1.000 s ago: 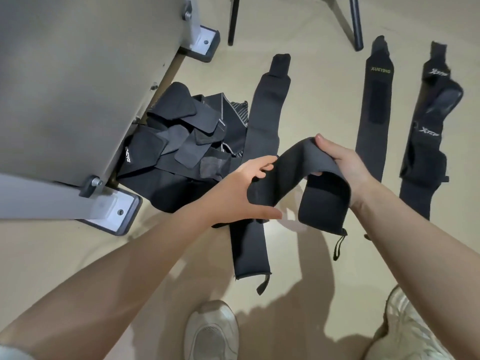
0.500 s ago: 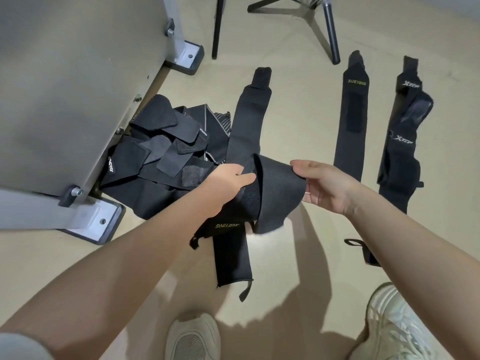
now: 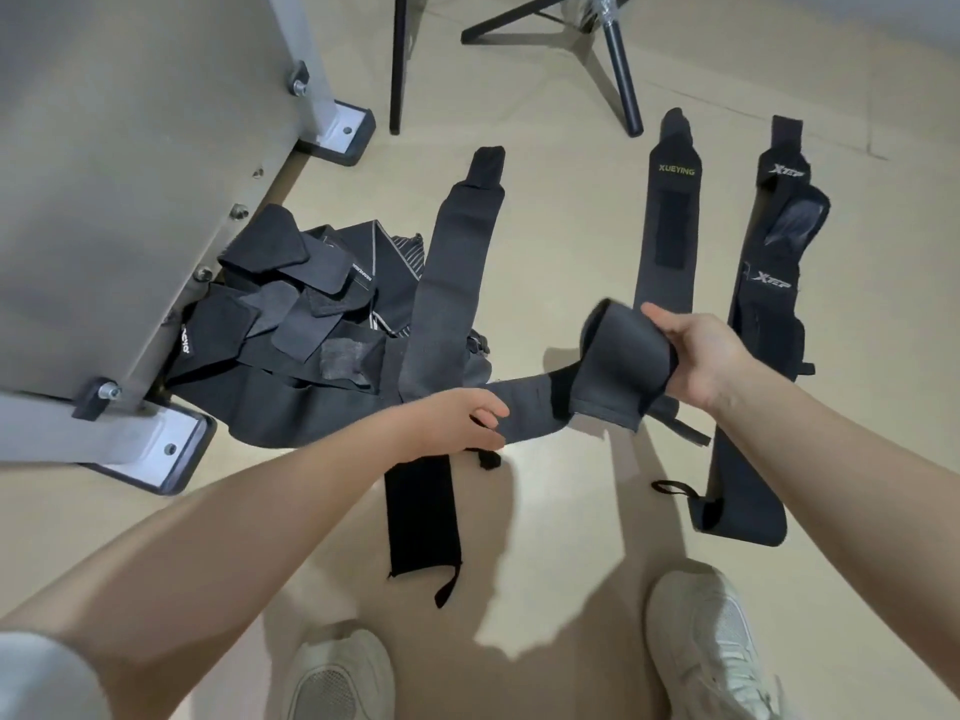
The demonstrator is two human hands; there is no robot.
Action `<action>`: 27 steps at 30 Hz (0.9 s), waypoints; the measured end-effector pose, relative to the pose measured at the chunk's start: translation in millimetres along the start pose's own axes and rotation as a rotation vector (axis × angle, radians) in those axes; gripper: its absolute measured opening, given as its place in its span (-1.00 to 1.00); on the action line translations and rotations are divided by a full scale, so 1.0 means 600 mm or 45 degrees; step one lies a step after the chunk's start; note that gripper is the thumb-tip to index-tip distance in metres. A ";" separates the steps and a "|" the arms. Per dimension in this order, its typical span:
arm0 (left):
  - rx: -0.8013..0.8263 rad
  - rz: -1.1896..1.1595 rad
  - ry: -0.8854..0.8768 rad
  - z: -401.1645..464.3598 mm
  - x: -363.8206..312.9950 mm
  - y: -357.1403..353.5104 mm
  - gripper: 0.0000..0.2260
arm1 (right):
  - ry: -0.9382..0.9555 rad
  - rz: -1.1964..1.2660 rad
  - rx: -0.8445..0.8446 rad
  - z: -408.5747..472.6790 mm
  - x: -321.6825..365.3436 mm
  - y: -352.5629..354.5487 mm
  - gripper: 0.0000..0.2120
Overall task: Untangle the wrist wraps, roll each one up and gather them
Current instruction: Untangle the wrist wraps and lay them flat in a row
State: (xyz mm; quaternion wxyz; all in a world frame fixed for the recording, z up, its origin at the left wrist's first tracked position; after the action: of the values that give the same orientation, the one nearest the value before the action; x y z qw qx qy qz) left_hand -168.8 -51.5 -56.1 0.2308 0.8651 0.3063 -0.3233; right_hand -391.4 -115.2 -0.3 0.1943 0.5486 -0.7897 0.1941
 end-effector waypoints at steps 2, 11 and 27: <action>-0.101 0.031 0.012 0.016 0.002 -0.014 -0.54 | -0.075 0.004 -0.022 0.006 -0.015 0.010 -0.80; -0.383 1.110 -0.029 0.092 -0.035 -0.054 -0.50 | -0.081 0.331 0.106 0.012 -0.024 0.014 -0.50; -0.650 0.882 -0.199 0.021 -0.163 0.083 -0.91 | 0.059 -1.064 0.347 0.053 -0.049 0.047 -0.77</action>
State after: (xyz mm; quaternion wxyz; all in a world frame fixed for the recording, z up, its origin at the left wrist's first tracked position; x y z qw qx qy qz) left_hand -199.1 -131.5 14.1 0.5547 0.8049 0.0497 -0.2052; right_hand -411.5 -99.2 -45.3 0.1994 0.8371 -0.4626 0.2135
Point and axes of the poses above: each hand's wrist, its own z-axis towards the middle knuckle, its own y-axis out of the back of the hand, x = y × z, the point moved 6 cm from there along z, towards the middle knuckle, and after that the axes turned 3 degrees about -y, right-handed, at the moved point
